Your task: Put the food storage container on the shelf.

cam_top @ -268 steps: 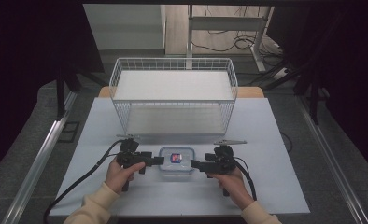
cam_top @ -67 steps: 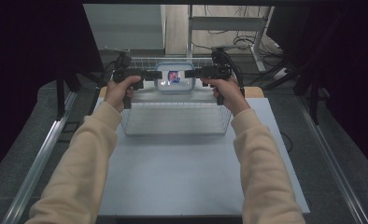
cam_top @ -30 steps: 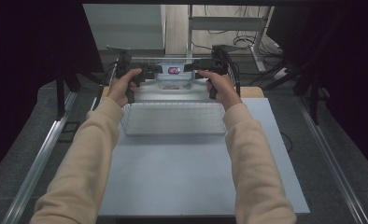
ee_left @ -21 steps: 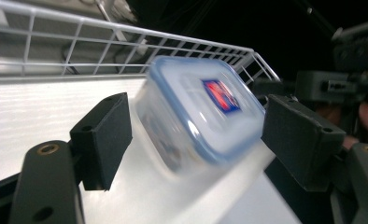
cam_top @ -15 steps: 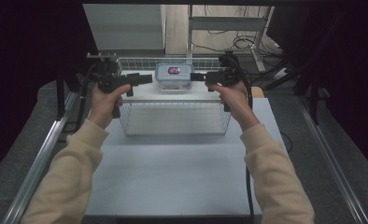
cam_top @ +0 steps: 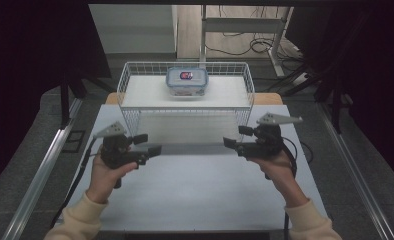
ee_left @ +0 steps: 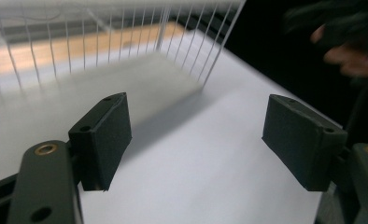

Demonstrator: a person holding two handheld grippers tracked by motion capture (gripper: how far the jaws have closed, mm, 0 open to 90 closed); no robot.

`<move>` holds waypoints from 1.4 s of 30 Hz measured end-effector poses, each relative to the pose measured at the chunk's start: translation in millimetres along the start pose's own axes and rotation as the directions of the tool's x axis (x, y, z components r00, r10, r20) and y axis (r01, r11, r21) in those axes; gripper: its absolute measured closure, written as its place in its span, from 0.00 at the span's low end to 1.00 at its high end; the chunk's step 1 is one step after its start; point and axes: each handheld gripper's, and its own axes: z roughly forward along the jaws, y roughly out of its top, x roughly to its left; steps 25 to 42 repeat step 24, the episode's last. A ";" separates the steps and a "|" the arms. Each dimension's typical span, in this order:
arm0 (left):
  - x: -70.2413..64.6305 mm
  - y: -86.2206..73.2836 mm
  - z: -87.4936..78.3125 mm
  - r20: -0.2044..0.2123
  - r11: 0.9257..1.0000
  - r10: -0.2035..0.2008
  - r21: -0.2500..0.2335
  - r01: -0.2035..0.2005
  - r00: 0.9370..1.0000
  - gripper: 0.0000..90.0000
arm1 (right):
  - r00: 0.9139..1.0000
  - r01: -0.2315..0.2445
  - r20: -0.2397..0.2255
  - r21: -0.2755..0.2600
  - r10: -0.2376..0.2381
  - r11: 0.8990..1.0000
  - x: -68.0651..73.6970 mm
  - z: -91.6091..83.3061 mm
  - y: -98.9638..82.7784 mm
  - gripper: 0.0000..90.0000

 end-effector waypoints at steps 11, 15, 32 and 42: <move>-2.6 -65.4 12.4 -0.131 0.989 0.064 0.144 -0.045 0.989 0.24 | 0.999 -0.019 0.034 0.116 0.015 0.993 -8.1 0.2 -93.9 0.26; -1.8 -69.3 7.8 -0.116 0.992 0.042 0.125 -0.028 0.992 0.25 | 0.999 -0.024 0.042 0.142 0.018 0.990 -7.6 5.1 -103.0 0.27; -2.2 -69.7 6.5 -0.117 0.994 0.053 0.106 -0.040 0.992 0.25 | 0.999 -0.018 0.047 0.109 0.013 0.994 -5.1 4.7 -103.0 0.25; -2.2 -69.7 6.5 -0.117 0.994 0.053 0.106 -0.040 0.992 0.25 | 0.999 -0.018 0.047 0.109 0.013 0.994 -5.1 4.7 -103.0 0.25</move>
